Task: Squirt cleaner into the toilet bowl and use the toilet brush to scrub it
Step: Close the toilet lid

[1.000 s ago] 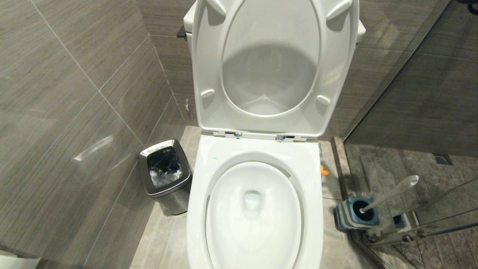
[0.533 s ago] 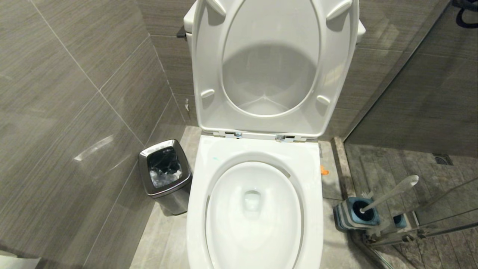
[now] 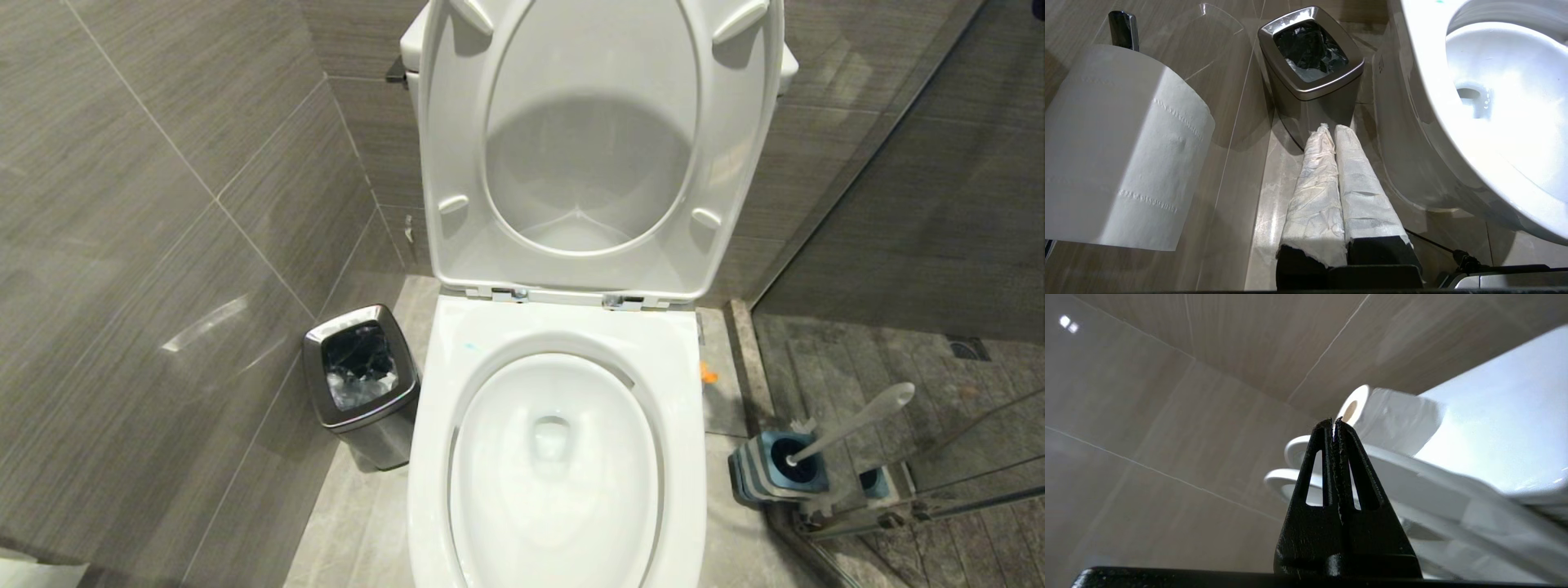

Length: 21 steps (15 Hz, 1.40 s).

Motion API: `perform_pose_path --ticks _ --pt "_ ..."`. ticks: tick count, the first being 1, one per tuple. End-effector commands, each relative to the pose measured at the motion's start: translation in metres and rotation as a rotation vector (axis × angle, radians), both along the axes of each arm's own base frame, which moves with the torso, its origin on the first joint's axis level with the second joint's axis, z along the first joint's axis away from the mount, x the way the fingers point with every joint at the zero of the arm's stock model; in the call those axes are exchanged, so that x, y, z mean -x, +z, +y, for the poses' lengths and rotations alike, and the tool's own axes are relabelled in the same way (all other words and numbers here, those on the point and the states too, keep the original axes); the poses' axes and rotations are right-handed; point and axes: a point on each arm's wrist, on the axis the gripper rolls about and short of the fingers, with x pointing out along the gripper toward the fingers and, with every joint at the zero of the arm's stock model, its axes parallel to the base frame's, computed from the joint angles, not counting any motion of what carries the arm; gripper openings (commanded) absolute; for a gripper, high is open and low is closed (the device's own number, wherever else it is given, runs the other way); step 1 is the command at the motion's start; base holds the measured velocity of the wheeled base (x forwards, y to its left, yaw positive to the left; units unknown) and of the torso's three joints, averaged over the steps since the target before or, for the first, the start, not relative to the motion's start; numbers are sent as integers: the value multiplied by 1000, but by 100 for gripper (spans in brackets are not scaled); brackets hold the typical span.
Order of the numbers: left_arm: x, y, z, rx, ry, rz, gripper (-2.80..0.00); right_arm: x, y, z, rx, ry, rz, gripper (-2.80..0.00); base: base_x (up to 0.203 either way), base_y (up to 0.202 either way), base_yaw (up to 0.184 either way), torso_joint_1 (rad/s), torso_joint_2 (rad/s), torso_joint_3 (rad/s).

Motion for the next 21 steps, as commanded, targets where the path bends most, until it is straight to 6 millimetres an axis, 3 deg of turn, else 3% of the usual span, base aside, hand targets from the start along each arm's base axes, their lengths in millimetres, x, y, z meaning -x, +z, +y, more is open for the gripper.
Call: perform_pose_path --ticks 1,6,9,14,16,17,19,21 --pt "0 0 0 0 0 2 -280 -9 -3 0 -64 43 46 -280 0 0 0 0 0 0" --pt "0 0 0 0 0 2 -280 -41 -22 3 -28 142 70 -280 0 0 0 0 0 0" --pt "0 0 0 0 0 2 -280 -37 -19 5 -42 282 109 -280 0 0 0 0 0 0" --pt "0 0 0 -1 0 2 -280 -19 -9 5 -26 304 87 -280 0 0 0 0 0 0" --pt "0 0 0 0 0 3 -280 -23 -13 5 -25 293 107 -280 0 0 0 0 0 0" --pt "0 0 0 0 0 2 -280 -19 -12 4 -16 285 98 -280 0 0 0 0 0 0" --pt "0 0 0 -3 0 1 -280 8 -2 5 70 242 15 -280 0 0 0 0 0 0" --pt "0 0 0 -6 -1 1 -280 41 -3 16 300 180 -83 -280 0 0 0 0 0 0"
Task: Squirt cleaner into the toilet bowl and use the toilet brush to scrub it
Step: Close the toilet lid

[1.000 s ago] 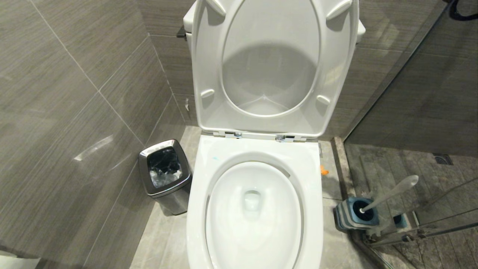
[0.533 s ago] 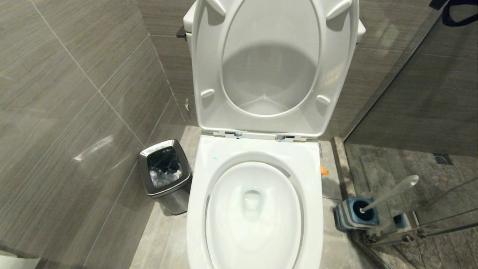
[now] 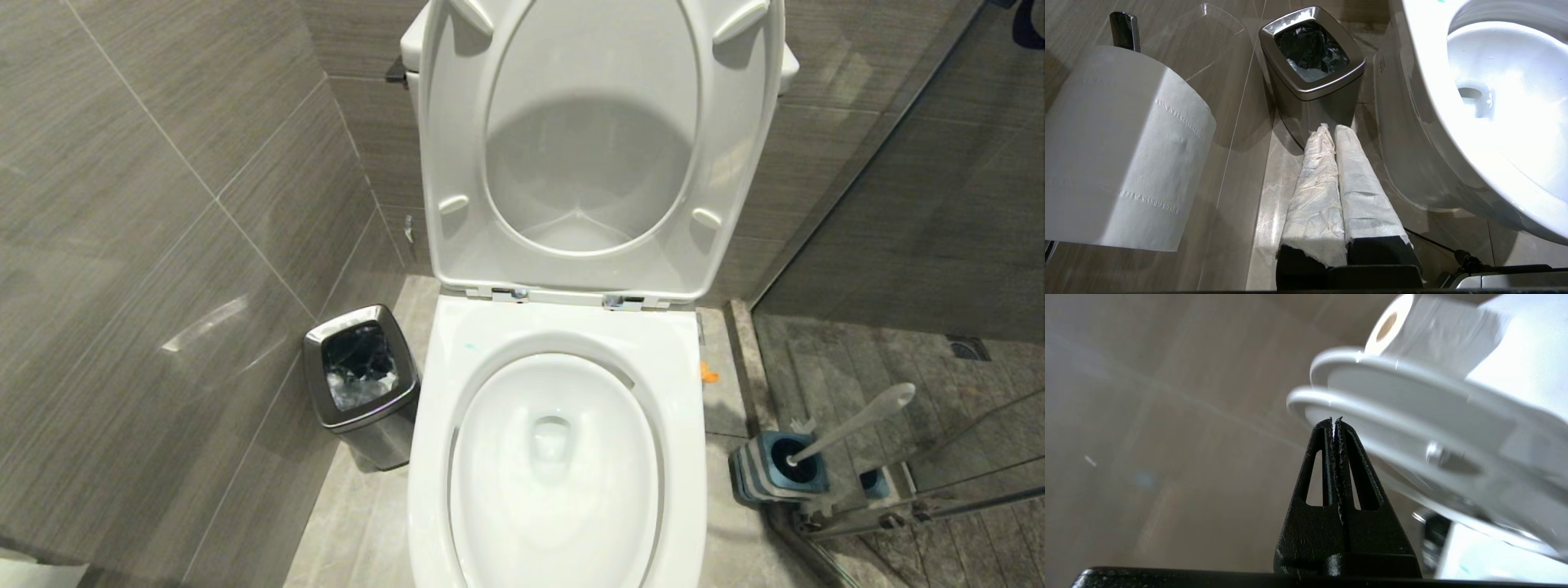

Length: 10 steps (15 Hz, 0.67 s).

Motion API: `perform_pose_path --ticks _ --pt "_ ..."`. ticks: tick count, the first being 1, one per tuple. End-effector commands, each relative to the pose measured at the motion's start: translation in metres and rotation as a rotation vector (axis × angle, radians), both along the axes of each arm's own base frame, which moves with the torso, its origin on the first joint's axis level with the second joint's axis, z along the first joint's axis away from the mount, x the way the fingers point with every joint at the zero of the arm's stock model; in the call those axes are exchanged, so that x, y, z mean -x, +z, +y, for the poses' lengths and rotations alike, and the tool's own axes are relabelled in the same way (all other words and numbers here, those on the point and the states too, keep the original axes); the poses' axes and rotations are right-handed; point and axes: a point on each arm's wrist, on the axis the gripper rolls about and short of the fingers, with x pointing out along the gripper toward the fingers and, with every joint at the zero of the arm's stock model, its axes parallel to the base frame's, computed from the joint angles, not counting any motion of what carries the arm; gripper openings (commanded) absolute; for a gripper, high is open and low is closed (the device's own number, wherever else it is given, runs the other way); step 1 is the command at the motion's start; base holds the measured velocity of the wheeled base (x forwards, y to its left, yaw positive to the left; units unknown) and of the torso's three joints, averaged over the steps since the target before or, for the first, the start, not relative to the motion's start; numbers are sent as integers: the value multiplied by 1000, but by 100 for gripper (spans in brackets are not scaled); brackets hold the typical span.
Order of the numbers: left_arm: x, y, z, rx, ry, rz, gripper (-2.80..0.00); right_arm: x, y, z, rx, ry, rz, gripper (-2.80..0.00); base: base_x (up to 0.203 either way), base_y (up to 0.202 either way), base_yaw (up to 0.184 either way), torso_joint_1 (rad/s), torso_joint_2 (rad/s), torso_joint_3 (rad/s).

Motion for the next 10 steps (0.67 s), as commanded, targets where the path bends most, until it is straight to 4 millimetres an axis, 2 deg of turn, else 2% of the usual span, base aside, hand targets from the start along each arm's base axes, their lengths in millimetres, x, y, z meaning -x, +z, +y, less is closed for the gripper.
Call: perform_pose_path --ticks 1,3,5,7,10 --pt "0 0 0 -3 0 1 -280 52 0 10 296 -84 -184 -280 0 0 0 0 0 0" --pt "0 0 0 -3 0 1 -280 89 -26 9 624 -224 -245 -280 0 0 0 0 0 0" --pt "0 0 0 -3 -1 1 -280 131 -56 3 772 -382 -210 -280 0 0 0 0 0 0" --pt "0 0 0 -5 0 1 -280 167 -87 -5 741 -531 -95 -280 0 0 0 0 0 0" --pt "0 0 0 -3 0 0 -280 219 -132 -17 692 -738 -13 -280 0 0 0 0 0 0"
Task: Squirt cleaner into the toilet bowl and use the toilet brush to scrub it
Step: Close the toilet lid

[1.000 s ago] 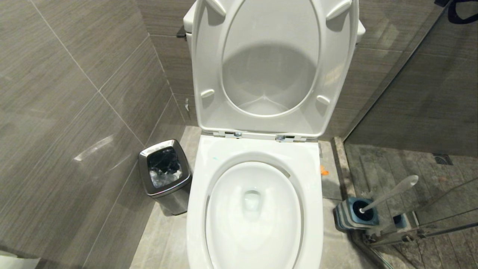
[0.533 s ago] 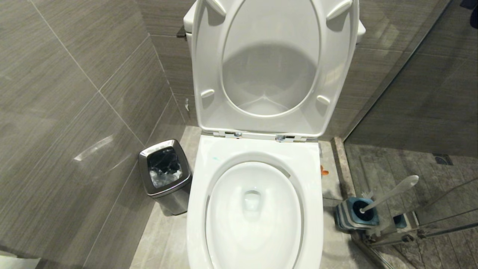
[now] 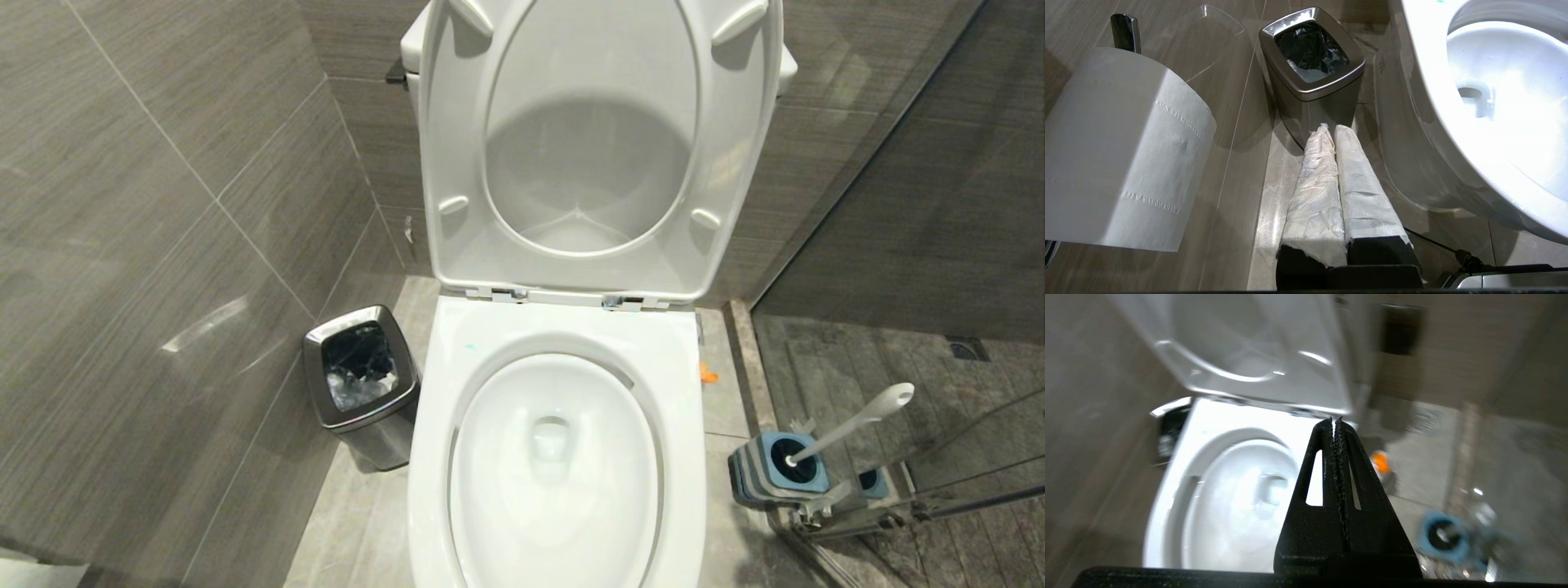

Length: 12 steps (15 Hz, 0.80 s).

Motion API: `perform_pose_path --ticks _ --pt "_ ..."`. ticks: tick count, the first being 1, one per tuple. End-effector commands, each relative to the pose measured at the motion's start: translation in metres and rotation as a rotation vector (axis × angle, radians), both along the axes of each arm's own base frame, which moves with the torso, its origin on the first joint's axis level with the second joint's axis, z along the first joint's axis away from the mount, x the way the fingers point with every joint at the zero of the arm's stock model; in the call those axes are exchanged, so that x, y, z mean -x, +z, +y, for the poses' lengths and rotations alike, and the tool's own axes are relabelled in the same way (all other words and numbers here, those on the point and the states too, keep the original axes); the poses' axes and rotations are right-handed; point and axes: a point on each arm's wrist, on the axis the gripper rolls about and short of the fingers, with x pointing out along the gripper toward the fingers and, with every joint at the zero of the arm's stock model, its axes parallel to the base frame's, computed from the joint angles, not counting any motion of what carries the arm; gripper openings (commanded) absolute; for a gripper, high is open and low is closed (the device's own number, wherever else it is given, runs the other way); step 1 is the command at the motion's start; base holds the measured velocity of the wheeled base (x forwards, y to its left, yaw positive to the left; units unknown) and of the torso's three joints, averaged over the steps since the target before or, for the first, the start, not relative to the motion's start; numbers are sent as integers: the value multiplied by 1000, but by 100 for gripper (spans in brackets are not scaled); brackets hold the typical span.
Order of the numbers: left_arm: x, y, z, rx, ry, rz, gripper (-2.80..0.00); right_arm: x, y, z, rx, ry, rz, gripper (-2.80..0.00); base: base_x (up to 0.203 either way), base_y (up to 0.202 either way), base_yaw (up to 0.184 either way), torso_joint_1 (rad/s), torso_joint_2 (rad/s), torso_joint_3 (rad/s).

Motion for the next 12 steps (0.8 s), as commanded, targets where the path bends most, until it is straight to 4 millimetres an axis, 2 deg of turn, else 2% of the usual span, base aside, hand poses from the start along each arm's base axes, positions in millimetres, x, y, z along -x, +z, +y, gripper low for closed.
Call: perform_pose_path --ticks 1,5,9,12 --pt "0 0 0 0 -1 0 -280 65 -33 -9 -29 -144 -91 -280 0 0 0 0 0 0" --pt "0 0 0 1 -1 2 -280 106 -80 -9 -79 -189 -127 -280 0 0 0 0 0 0" --pt "0 0 0 3 -1 2 -280 130 -126 -8 -73 -187 -147 -280 0 0 0 0 0 0" --pt "0 0 0 3 -1 2 -280 140 -160 -9 -48 -166 -135 -280 0 0 0 0 0 0"
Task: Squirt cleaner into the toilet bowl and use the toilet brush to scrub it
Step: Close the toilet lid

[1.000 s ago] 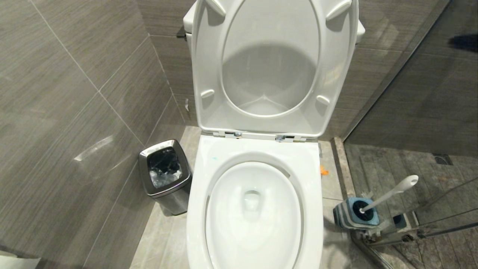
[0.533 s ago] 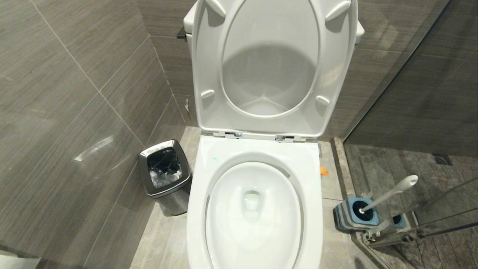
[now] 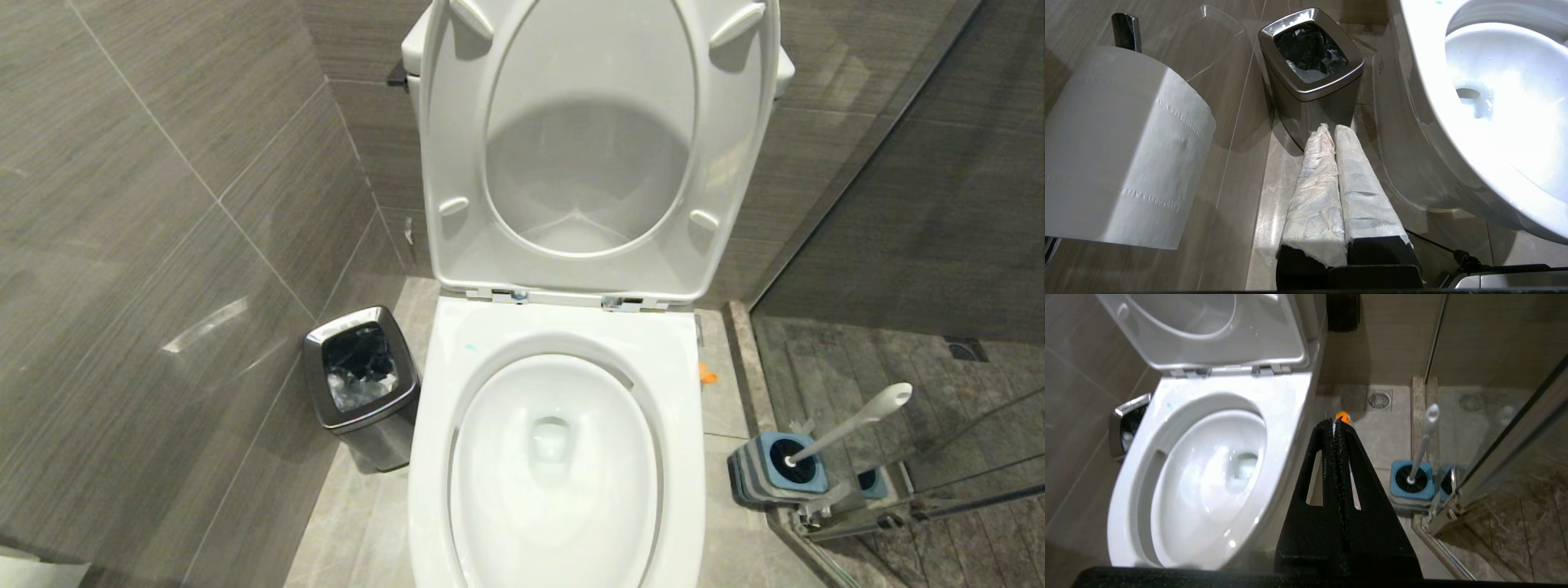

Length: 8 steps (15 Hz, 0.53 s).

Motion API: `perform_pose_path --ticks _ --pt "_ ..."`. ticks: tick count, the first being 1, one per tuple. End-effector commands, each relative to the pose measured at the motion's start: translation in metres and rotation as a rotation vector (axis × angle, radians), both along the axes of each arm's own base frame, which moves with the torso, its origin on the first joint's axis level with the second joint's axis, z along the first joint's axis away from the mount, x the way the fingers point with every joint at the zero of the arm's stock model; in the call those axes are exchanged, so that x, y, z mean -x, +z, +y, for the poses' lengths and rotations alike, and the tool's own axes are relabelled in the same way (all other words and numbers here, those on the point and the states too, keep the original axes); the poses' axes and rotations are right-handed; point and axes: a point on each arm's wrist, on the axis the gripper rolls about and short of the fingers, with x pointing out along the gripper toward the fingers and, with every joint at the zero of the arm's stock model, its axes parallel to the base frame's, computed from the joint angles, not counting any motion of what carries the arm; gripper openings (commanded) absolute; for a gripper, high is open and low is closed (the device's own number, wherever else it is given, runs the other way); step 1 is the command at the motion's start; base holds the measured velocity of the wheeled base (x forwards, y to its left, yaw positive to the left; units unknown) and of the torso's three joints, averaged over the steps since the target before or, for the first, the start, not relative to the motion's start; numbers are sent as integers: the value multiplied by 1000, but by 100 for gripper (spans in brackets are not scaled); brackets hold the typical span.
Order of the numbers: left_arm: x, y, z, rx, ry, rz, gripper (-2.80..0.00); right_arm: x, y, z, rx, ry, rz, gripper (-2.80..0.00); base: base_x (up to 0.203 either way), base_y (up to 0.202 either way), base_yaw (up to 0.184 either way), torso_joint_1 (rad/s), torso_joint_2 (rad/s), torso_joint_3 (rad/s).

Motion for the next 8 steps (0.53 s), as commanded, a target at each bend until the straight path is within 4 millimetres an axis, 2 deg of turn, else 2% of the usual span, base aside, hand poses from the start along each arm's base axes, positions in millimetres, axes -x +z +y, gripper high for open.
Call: perform_pose_path --ticks 1,3,6,8 --pt "0 0 0 -1 0 2 -280 13 -35 0 31 9 -29 -280 0 0 0 0 0 0" --pt "0 0 0 -1 0 2 -280 5 -71 -1 107 1 26 -280 0 0 0 0 0 0" --pt "0 0 0 -1 0 2 -280 -11 -102 -1 209 -14 70 -280 0 0 0 0 0 0" --pt "0 0 0 1 1 2 -280 -19 -114 -2 263 -70 37 -280 0 0 0 0 0 0"
